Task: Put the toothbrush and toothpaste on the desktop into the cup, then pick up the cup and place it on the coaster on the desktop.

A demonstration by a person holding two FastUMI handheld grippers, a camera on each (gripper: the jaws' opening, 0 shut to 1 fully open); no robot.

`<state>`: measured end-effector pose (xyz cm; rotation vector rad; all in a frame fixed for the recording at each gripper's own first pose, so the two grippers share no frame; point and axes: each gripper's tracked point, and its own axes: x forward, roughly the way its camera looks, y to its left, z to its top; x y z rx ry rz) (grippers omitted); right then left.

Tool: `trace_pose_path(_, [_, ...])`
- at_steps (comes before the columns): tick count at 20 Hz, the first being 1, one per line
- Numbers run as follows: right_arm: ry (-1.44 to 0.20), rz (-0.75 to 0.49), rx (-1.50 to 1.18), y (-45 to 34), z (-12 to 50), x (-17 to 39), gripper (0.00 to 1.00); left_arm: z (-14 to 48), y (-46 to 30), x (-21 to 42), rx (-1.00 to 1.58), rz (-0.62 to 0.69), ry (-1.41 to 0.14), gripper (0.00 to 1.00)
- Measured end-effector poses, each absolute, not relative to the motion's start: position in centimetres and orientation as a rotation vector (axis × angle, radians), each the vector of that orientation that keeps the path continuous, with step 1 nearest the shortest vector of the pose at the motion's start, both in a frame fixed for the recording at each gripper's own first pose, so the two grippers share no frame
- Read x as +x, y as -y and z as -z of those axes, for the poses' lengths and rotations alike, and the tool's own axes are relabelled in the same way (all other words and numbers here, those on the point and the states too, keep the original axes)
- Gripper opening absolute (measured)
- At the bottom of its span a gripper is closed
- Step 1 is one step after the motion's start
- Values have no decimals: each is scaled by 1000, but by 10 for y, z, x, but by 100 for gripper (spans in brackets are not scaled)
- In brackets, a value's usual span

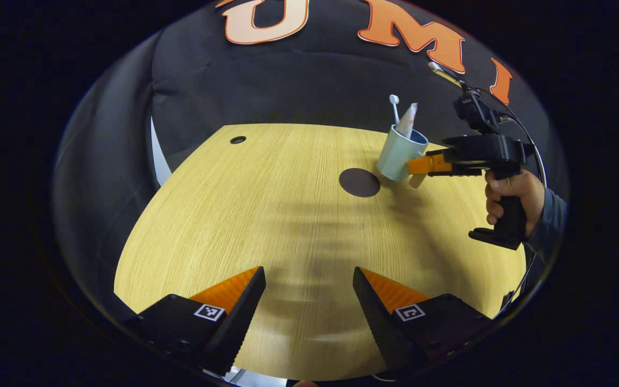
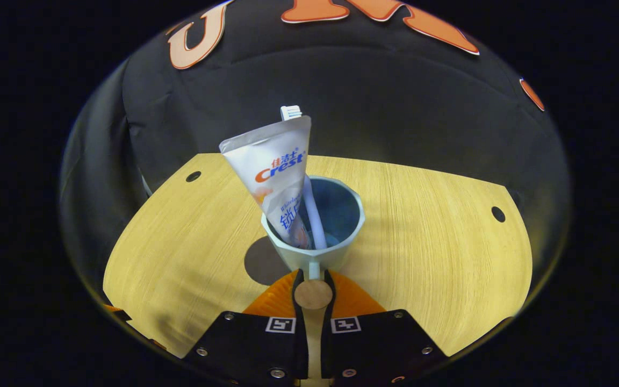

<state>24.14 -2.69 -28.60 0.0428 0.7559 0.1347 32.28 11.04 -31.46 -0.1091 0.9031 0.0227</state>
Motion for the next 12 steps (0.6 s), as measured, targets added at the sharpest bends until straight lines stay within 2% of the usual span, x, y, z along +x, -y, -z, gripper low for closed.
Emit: trace_pose_path(12, [-866,-183,-7,30,287,231,10,316,-131,319,-114,10,-901,99])
